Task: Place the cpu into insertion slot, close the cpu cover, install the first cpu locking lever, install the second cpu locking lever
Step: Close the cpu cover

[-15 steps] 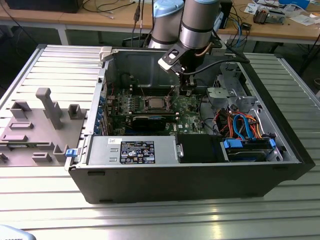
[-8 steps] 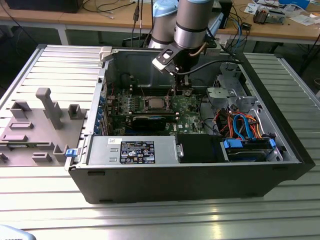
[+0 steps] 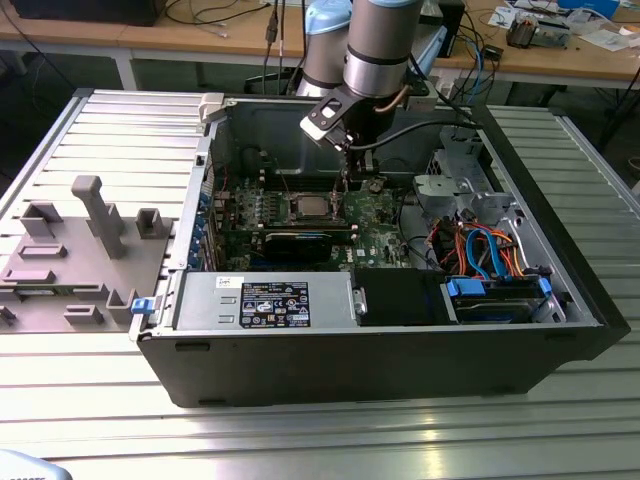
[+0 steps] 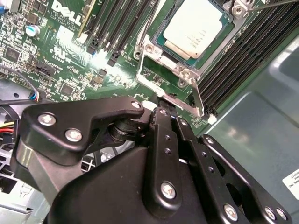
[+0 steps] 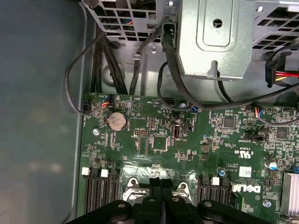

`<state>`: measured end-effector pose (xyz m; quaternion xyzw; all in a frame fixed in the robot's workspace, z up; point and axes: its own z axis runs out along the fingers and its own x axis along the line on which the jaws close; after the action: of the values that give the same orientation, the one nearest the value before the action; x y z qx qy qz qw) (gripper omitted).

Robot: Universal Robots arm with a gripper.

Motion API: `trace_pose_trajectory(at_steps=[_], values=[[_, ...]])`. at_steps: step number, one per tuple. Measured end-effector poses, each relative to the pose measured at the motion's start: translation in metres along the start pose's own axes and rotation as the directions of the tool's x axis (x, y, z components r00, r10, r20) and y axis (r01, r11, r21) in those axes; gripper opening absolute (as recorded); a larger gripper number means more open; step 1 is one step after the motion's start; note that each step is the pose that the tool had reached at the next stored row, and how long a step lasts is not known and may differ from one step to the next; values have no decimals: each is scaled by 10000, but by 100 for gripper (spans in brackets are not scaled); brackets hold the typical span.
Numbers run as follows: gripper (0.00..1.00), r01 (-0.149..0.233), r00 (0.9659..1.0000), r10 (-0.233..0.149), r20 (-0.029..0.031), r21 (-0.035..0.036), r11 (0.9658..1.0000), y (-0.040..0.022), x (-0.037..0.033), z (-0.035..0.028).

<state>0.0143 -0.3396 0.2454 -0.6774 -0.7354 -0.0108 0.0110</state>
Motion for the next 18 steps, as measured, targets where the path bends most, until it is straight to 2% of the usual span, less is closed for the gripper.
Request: trace_pose_trajectory(at_steps=[16,18], values=[[11,0,10000,0,-7,-2,10000,-36,-1,20],[11,0,10000,0,-7,-2,10000,-135,3,48]])
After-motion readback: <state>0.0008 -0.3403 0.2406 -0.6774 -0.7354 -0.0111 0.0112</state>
